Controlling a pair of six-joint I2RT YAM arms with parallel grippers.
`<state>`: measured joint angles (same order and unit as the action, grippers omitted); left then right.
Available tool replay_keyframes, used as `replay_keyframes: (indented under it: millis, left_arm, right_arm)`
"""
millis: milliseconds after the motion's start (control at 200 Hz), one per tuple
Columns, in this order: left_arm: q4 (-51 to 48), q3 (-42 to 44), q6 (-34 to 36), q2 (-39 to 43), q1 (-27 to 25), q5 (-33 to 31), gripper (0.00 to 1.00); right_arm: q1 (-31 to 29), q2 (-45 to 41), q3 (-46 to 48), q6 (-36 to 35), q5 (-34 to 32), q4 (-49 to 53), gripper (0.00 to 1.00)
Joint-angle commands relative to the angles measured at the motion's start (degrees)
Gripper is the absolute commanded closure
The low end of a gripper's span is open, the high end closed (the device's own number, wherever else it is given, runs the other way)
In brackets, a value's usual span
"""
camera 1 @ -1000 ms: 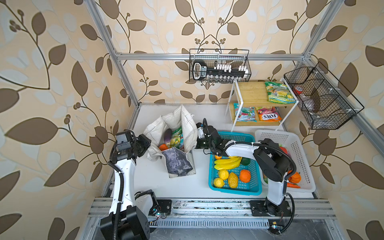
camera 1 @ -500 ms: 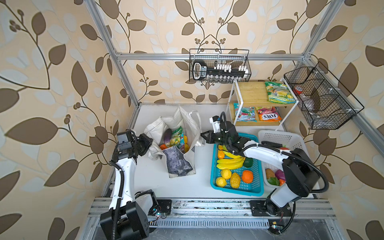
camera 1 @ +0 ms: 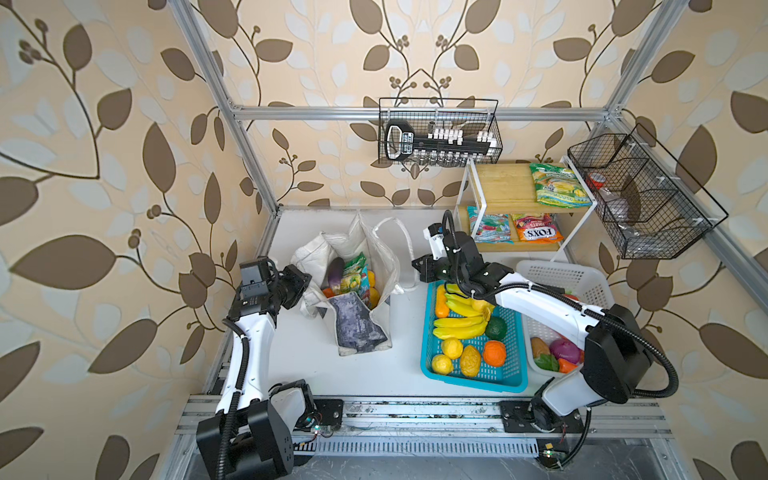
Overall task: Place the food into the grocery bag and tie it
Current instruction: 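Lift the handle with the right gripper while the left gripper grasps the other handle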
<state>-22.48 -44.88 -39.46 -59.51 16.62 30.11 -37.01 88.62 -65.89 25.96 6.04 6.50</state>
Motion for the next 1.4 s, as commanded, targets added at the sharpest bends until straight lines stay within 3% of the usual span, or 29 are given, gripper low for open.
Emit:
replay_keyframes:
  millis: [0, 130, 225, 375, 455, 545, 660, 945, 1080, 1300, 1395]
  left_arm:
    - [0.9, -3.2, -0.8, -1.0, -6.3, -0.2, 1.0]
    - [1.8, -5.4, -0.9, -3.2, -11.3, -1.2, 1.0]
    - [2.0, -7.4, -0.5, -6.3, -12.2, 0.4, 1.0]
    - [1.7, -9.6, -0.6, -8.2, -12.3, -1.5, 0.84]
    - [-0.2, -12.3, -0.2, -8.1, -12.1, -4.7, 0.7]
    - [-2.7, -18.0, 0.2, -8.7, -12.0, -6.5, 0.3]
    - [-9.6, -25.0, 2.5, -8.7, -11.2, -9.7, 0.02]
    - [-15.2, -24.4, 1.2, 2.0, 2.9, -7.0, 0.01]
    - [-11.0, -13.9, -6.9, 6.3, 5.5, 2.6, 0.06]
    - [-21.9, -13.0, -8.2, 14.6, 5.4, -8.1, 0.07]
    - [-29.3, -12.3, -11.2, 14.5, 5.4, -9.0, 0.15]
  right_arm:
    - [0.1, -4.5, -3.8, -4.1, -3.0, 6.2, 1.0]
    - [0.9, -8.7, -5.1, -5.4, -6.2, 10.5, 1.0]
    - [2.0, -10.4, -5.8, -6.8, -8.1, 11.8, 1.0]
    - [3.3, -9.2, -9.1, -9.0, -9.2, 16.6, 1.0]
    - [4.4, -9.6, -8.7, -9.1, -9.5, 17.0, 1.0]
    - [5.9, -9.9, -8.6, -9.6, -8.7, 18.1, 1.0]
    - [7.2, -10.4, -7.9, -9.9, -8.1, 18.9, 1.0]
    - [8.6, -11.4, -5.9, -9.5, -5.9, 17.2, 1.0]
    - [8.6, -11.8, -5.6, -9.3, -5.0, 15.9, 1.0]
    - [8.6, -13.6, -1.7, -8.4, -3.8, 14.3, 1.0]
    - [8.6, -14.5, -1.4, -8.2, -3.5, 13.8, 1.0]
